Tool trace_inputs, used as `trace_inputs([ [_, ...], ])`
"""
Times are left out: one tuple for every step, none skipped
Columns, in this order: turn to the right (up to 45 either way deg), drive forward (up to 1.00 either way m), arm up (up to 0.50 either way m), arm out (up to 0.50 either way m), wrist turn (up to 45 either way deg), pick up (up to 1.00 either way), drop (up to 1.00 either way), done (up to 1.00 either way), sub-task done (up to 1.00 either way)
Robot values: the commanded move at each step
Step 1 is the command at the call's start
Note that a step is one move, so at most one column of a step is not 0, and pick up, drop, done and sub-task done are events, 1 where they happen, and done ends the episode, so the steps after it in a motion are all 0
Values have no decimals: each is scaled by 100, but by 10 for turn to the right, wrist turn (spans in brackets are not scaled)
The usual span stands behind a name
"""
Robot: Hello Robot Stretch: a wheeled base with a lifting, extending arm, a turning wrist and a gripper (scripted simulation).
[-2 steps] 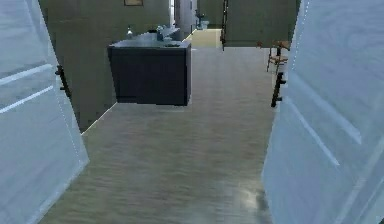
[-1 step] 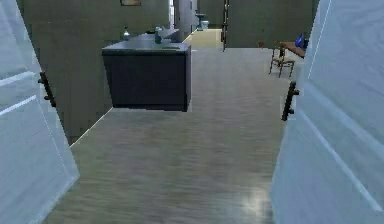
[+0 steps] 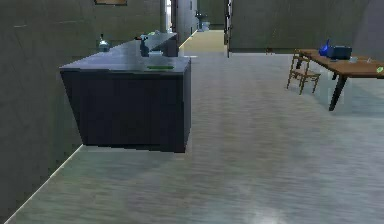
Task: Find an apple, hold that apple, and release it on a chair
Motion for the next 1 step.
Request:
trace_inputs([
  [180, 0, 0, 0, 0, 0, 0, 0, 0],
])
